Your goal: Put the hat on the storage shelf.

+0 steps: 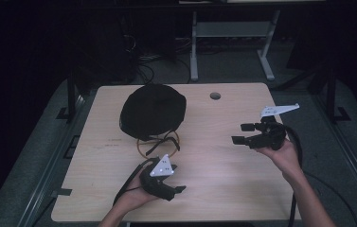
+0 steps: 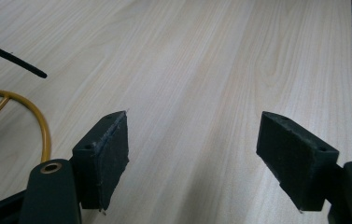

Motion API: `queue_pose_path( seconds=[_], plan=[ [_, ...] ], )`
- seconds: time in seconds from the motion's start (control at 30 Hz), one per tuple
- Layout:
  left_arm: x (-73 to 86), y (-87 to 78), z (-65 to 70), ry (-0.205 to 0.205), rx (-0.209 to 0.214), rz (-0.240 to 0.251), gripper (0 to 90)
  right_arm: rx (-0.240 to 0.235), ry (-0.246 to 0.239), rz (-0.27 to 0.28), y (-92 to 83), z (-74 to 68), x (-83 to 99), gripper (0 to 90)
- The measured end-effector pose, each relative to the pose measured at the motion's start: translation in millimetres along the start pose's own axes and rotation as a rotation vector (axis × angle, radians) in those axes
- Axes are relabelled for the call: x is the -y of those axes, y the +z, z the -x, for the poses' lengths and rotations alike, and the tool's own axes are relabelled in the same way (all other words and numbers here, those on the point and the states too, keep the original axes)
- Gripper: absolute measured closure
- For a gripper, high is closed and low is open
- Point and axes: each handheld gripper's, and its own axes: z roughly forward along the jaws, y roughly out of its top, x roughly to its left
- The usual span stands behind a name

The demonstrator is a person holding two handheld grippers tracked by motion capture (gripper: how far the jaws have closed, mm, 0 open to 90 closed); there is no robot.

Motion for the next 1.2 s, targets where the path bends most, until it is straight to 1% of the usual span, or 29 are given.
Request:
queue_pose_path(
  seconds=[0.07,0.1,0.13,0.17,0.23,0.4,0.5,0.57,0.63,0.67,0.8,0.87,0.9,0.97,1.2],
  plan=[
    [0.1,-0.1,-0.2,0.000,0.000,-0.001,24.9,-0.002,0.008,-0.011,-0.9,0.8,2.7,20.3],
    [0.3,0.0,-0.3,-0.002,-0.002,-0.003,24.9,0.000,0.006,-0.003,-1.5,0.9,5.1,20.4],
    [0.4,0.1,-0.2,-0.001,-0.003,-0.005,24.9,-0.001,0.016,0.000,-1.9,0.4,6.3,20.4],
    [0.5,0.1,-0.4,0.002,-0.004,-0.006,24.9,-0.012,0.018,-0.002,-1.9,0.8,8.2,20.4],
    [0.6,0.3,-0.4,0.002,-0.005,-0.006,24.9,-0.010,0.016,-0.010,-1.9,0.3,12.5,20.2],
    [1.2,1.1,-0.5,0.002,-0.006,-0.004,24.9,-0.018,0.036,-0.010,-3.5,0.9,23.1,20.2],
    [1.3,1.3,0.2,0.004,-0.007,-0.011,24.9,-0.011,0.036,-0.029,-3.1,1.9,28.6,19.8],
    [1.4,1.3,0.1,0.002,-0.007,-0.011,24.9,-0.009,0.035,-0.029,-3.4,2.8,32.1,19.8],
    [1.7,1.2,-0.6,0.005,-0.010,-0.010,24.9,-0.011,0.044,-0.030,-3.9,3.9,35.7,19.8],
    [1.9,1.5,-0.3,-0.001,-0.010,-0.006,24.9,-0.011,0.045,-0.029,-4.1,4.5,37.7,19.8],
    [2.4,1.8,-0.7,0.000,-0.008,-0.015,24.9,-0.014,0.059,-0.029,-6.0,5.6,46.2,19.8],
    [2.5,2.3,-0.4,-0.001,-0.010,-0.012,24.9,-0.015,0.061,-0.031,-6.9,5.6,50.9,19.8],
    [2.4,1.9,-1.0,0.006,-0.011,-0.020,24.9,-0.013,0.063,-0.033,-7.3,5.4,53.3,19.8],
    [2.5,2.1,-1.1,0.004,-0.011,-0.021,24.9,-0.010,0.065,-0.041,-8.1,5.4,58.3,19.8],
    [3.0,2.1,-1.8,0.002,-0.015,-0.022,24.9,-0.004,0.071,-0.038,-11.9,5.0,73.1,19.8]
  ],
)
